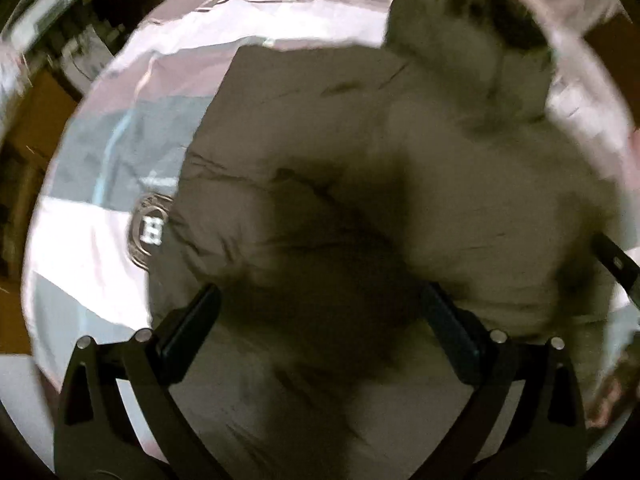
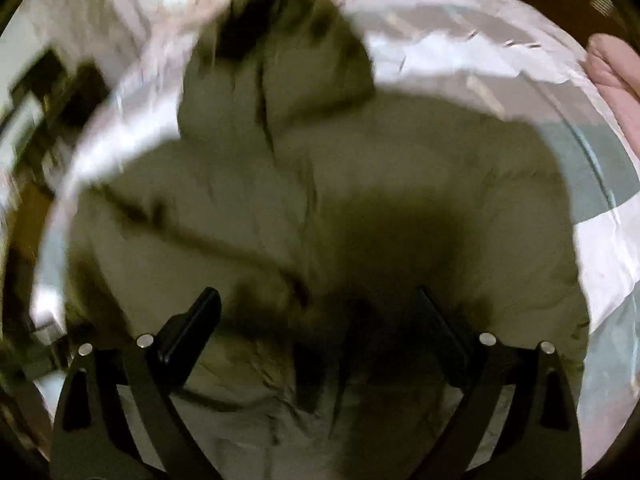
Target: Fold large clothes
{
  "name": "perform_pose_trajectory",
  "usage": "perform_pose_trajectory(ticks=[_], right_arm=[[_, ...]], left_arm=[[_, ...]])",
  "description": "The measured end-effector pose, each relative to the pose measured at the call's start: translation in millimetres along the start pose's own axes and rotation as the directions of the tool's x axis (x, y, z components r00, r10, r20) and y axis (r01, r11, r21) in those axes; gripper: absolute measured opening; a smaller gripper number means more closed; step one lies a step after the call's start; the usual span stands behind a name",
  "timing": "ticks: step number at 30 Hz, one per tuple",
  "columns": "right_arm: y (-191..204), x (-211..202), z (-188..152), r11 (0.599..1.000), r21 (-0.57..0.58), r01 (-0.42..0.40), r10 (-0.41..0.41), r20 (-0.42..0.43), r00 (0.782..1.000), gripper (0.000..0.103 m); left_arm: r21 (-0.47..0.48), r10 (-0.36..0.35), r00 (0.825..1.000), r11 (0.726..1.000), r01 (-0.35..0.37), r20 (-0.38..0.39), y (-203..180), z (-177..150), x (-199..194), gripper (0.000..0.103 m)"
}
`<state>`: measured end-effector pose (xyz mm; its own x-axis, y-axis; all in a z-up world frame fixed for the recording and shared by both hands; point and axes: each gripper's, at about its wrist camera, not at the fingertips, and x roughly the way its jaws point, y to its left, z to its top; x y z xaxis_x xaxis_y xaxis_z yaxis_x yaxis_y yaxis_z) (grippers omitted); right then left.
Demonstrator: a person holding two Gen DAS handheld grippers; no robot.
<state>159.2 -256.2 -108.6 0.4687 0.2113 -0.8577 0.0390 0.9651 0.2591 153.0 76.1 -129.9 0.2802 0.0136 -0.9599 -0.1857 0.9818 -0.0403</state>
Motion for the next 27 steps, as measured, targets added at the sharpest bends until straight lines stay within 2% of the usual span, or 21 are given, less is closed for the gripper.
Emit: perform_pose_trajectory(ticks=[2,5,6,8,9,10,12,14,16,18,19,20,21,22,23,26,27], right_arm=[[-3,-5,19,0.999,0.028,-0.017,0.017,0.009,1.000,0.097],[-8,3,56,0.999,0.036,0.001,-0.002,0.027,1.000,0.098],[-1,-2,66,0.999,0.032,0.027,-0.029,0.038,0.999,0.098],[12,15,102,0.994,0.008,0.105,-0.105,0.056,0.993,0.098],[18,30,126,0.987,-0.003,0.163,-0.162,0.065,0.985,0.098],[24,47,153,0.971,-0.021,0.239,-0.238,0.057,0.970,0.098],[38,62,186,0.949,-0.045,0.312,-0.308,0.071,0.949,0.097],[54,90,215,0.927,-0.065,0.368,-0.363,0.082,0.928,0.097],[67,124,242,0.883,-0.085,0.462,-0.455,0.087,0.886,0.097],[71,147,254,0.834,-0.098,0.543,-0.537,0.081,0.840,0.097],[70,154,255,0.816,-0.101,0.570,-0.566,0.069,0.822,0.084],[65,169,253,0.794,-0.101,0.600,-0.600,0.032,0.800,0.065],[61,175,249,0.796,-0.097,0.598,-0.600,0.004,0.800,0.004],[53,176,243,0.825,-0.065,0.561,-0.562,-0.009,0.827,0.003],[49,167,238,0.860,-0.028,0.510,-0.509,0.029,0.860,0.003],[42,131,231,0.895,0.002,0.445,-0.442,0.114,0.889,0.002],[40,111,228,0.921,0.008,0.389,-0.386,0.144,0.911,0.002]], left_arm=[[-0.006,-0.030,0.999,1.000,0.030,0.019,4,-5,-13,0.101],[0.023,0.002,1.000,1.000,-0.002,0.022,-2,-18,-24,0.101],[0.040,-0.010,1.000,0.999,0.009,0.013,1,-16,-19,0.101],[0.073,-0.018,1.000,0.997,0.018,-0.002,-6,-25,-14,0.101],[0.100,0.011,1.000,0.995,-0.010,-0.009,-6,-28,-7,0.101],[0.110,0.036,0.999,0.993,-0.034,-0.014,-3,-30,2,0.101],[0.120,0.082,0.995,0.990,-0.074,-0.061,-1,-35,16,0.101],[0.100,0.055,0.991,0.994,-0.042,-0.121,4,-34,28,0.101],[0.082,0.026,0.990,0.997,-0.015,-0.137,5,-31,31,0.101],[0.096,0.015,0.991,0.995,-0.002,-0.130,1,-28,29,0.101],[0.111,0.015,0.992,0.994,-0.002,-0.124,-2,-28,28,0.101],[0.135,0.022,0.993,0.991,-0.007,-0.112,-6,-27,27,0.101],[0.152,0.031,0.994,0.988,-0.016,-0.101,-9,-26,27,0.101],[0.170,0.050,0.995,0.985,-0.035,-0.090,-11,-26,28,0.101],[0.183,0.079,0.993,0.981,-0.063,-0.085,-13,-26,29,0.101],[0.170,0.068,0.992,0.984,-0.049,-0.108,-12,-27,32,0.101],[0.160,0.058,0.992,0.986,-0.039,-0.115,-11,-27,33,0.101]])
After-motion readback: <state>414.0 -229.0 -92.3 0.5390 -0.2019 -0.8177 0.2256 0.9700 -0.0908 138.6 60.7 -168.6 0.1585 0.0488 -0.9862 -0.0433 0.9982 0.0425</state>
